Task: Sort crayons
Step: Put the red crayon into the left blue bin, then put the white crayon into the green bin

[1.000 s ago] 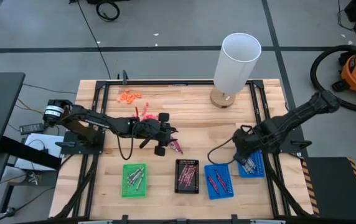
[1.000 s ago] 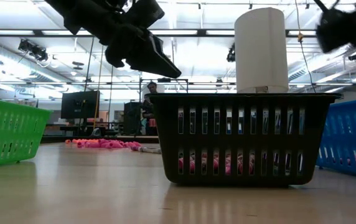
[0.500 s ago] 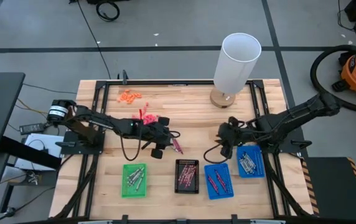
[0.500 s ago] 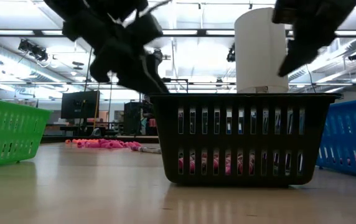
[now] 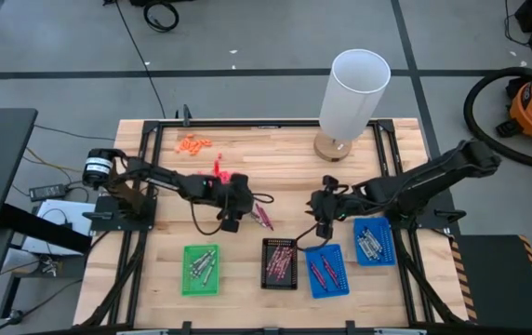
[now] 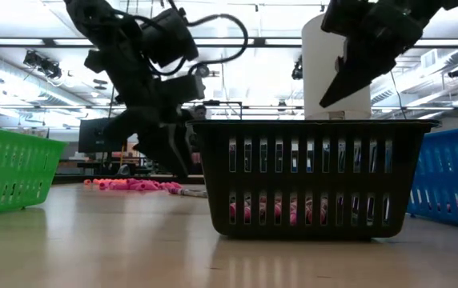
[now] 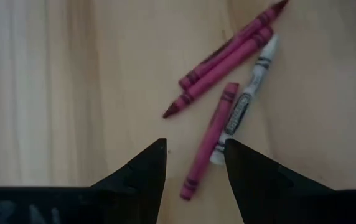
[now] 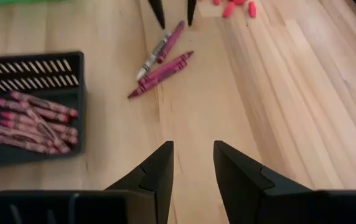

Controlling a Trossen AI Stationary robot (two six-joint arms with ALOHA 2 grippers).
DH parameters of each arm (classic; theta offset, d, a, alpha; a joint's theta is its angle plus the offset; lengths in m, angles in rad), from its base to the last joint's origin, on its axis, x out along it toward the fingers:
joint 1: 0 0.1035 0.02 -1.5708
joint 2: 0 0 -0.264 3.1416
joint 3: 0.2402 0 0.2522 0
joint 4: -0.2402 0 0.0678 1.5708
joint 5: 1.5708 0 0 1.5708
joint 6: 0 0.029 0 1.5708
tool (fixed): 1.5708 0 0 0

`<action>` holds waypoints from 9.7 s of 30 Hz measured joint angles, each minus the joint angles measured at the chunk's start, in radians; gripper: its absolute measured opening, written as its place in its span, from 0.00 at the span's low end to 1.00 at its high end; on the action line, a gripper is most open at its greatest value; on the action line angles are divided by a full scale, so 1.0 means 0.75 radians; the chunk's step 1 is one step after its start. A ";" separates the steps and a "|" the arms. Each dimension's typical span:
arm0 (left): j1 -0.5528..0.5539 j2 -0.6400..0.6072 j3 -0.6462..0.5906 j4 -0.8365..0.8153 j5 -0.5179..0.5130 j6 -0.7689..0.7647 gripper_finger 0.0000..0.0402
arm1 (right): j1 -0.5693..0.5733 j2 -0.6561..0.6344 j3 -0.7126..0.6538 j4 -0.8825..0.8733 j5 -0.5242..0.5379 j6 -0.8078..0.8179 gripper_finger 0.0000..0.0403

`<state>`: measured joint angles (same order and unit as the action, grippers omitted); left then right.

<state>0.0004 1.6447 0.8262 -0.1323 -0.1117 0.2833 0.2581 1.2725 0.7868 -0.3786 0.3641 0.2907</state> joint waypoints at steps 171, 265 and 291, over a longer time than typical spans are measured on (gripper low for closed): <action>-0.035 -0.109 0.003 1.102 0.080 0.058 0.25 | -0.008 0.008 -0.069 1.093 0.086 -0.702 0.09; 0.017 0.000 0.000 0.169 0.258 -0.034 0.36 | 0.374 -0.223 -0.396 0.599 -0.127 0.308 0.27; 0.043 0.186 0.010 0.092 0.361 -0.054 0.11 | 0.366 -0.215 -0.397 0.612 -0.081 0.271 0.27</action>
<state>0.0326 1.7844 0.8333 -0.0634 0.1589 0.2431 0.5323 1.1110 0.4889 0.0803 0.3030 0.4938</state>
